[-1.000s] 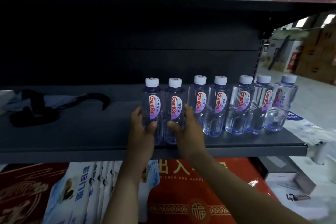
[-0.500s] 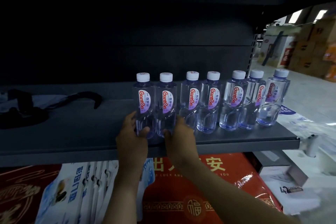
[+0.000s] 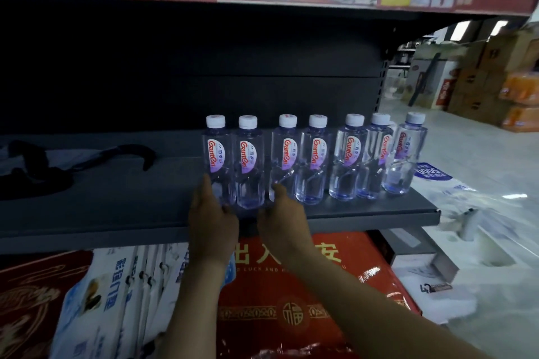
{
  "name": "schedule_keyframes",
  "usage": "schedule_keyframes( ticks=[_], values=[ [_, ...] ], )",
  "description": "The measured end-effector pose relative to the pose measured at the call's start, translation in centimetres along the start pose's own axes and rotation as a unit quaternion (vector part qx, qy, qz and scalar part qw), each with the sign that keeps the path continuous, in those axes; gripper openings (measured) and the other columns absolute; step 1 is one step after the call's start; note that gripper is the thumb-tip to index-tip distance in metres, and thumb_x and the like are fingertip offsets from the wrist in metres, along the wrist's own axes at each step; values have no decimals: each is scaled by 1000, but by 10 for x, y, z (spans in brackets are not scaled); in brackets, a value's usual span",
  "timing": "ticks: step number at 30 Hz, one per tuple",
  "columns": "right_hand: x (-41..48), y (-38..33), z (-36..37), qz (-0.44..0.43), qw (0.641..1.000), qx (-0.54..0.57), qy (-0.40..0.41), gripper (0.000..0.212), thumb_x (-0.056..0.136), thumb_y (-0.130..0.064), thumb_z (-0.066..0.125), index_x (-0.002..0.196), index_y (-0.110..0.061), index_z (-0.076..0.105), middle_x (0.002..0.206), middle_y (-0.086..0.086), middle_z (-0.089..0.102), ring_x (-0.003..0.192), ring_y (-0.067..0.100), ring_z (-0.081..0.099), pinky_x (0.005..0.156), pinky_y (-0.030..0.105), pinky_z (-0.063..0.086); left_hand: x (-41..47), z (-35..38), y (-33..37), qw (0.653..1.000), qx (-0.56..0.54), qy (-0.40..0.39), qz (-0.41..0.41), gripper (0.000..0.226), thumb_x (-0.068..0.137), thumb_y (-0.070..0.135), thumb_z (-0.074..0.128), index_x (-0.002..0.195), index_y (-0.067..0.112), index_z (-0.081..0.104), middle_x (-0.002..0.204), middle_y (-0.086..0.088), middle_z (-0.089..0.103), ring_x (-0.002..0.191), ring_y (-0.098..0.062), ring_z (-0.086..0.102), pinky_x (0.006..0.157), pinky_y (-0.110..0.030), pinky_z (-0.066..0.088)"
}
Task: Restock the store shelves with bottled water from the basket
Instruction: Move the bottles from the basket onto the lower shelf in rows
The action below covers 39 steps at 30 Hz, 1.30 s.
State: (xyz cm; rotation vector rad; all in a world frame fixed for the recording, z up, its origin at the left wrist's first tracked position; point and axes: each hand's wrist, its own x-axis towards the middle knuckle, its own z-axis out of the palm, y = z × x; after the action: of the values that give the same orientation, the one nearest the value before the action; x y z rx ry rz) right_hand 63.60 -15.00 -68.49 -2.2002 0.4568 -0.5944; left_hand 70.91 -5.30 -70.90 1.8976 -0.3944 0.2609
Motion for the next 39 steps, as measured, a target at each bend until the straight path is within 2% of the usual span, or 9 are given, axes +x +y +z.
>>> schedule_keyframes(
  ticks=[5,11,19,23,28,32,36,38,39],
  values=[
    [-49,24,-55,-13,978,-205,-44,54,92,-14,56,142,-18,36,145,4,39,132,27,44,103,40,44,-63,6,20,970,236,-51,14,65,99,23,44,155,26,13,162,-5,17,146,-28,23,114,-49,33],
    [-127,88,-118,62,948,-309,-40,71,93,-23,52,155,-17,18,164,11,9,152,27,10,121,41,22,-152,45,72,923,310,-184,137,67,101,36,40,157,23,6,165,-6,1,152,-28,-1,121,-44,13],
    [-259,190,-193,209,921,-327,-16,66,89,-20,56,149,-14,28,156,16,23,147,36,20,115,45,32,-294,128,79,834,321,-381,237,65,96,31,48,154,19,21,161,-10,19,150,-30,13,121,-43,18],
    [-316,232,-208,285,908,-306,-33,65,91,-21,51,151,-13,26,158,18,23,147,36,20,117,46,29,-351,161,55,776,344,-497,179,69,93,33,52,154,18,22,156,-14,27,145,-33,24,118,-43,24],
    [-365,279,-210,376,895,-234,-49,53,89,-22,54,139,-11,40,142,17,42,131,37,43,104,47,44,-383,184,26,742,355,-568,35,59,82,31,52,139,16,45,138,-14,50,127,-36,49,106,-45,43],
    [-388,308,-195,465,868,-150,-92,46,94,-31,54,133,-6,48,129,17,59,115,34,60,95,41,51,-406,207,-14,722,343,-596,-75,70,74,45,46,133,9,53,141,-11,51,126,-32,50,104,-32,41],
    [-396,326,-178,457,863,-118,-182,50,102,-32,40,147,-11,38,149,13,44,132,31,48,109,39,39,-432,207,-8,666,278,-667,-186,43,94,24,48,134,7,51,140,-9,52,125,-29,51,104,-31,41],
    [-398,336,-170,480,851,-71,-200,58,98,-34,51,150,-14,34,150,13,43,133,29,47,110,36,39,-438,215,-16,664,254,-661,-238,48,90,30,51,134,10,51,135,-10,57,115,-27,57,99,-37,47],
    [-398,340,-166,497,839,-63,-212,63,95,-34,58,150,-13,33,148,14,45,131,28,49,106,34,41,-438,217,-14,668,236,-653,-267,46,89,32,52,130,11,53,128,-10,61,105,-25,60,88,-34,51]
  ],
)
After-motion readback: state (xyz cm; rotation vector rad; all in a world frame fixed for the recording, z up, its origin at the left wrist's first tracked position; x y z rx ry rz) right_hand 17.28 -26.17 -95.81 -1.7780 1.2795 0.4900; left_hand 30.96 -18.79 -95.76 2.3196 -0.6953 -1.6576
